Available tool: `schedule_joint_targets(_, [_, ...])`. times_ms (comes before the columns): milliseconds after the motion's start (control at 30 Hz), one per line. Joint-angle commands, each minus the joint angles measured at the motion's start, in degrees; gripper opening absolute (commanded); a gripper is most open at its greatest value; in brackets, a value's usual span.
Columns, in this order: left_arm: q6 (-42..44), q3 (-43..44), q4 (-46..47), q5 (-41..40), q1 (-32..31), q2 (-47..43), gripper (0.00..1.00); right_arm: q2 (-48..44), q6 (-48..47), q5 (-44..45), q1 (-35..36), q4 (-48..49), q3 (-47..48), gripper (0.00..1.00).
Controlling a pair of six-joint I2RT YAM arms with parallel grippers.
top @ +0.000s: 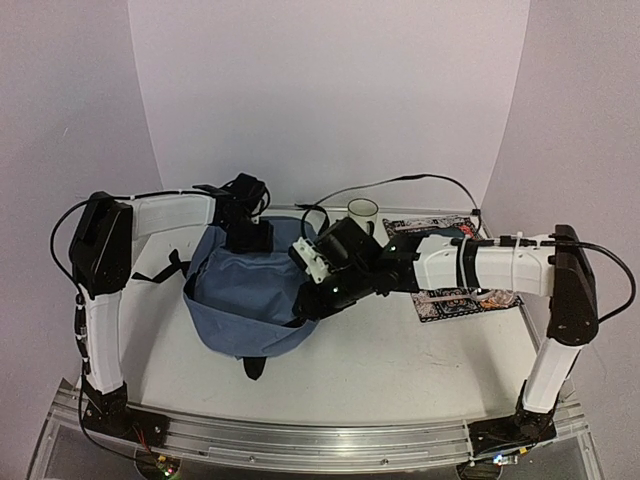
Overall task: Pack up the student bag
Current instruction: Place the student bag in the lower front pocket, then grab the largest pocket of the student bag.
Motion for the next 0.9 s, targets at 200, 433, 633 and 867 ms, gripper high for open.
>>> schedule_joint_targets(200, [-2.58, -10.82, -3.20, 6.59, -4.96, -17.31, 0.79, -7.04, 6.15, 3.40, -5.51, -5.75, 0.92, 0.50])
schedule_joint_targets(433, [-8.38, -16.07, -3.29, 11.12, -13.98, -22.22, 0.81, -6.36, 11.33, 0.49, -10.83, -4.26, -1.97, 0.64])
schedule_joint_targets(633, [-11.02, -20.38, -3.28, 17.33, -15.78, -25.57, 0.74, -3.98, 15.17, -3.89, -12.54, 1.55, -4.14, 0.71])
schedule_joint_targets(867, [-11.30, -23.53, -3.28, 22.77, -15.91, -27.06, 0.69, -0.77, 19.83, -7.60, -13.15, 7.54, -5.81, 0.76])
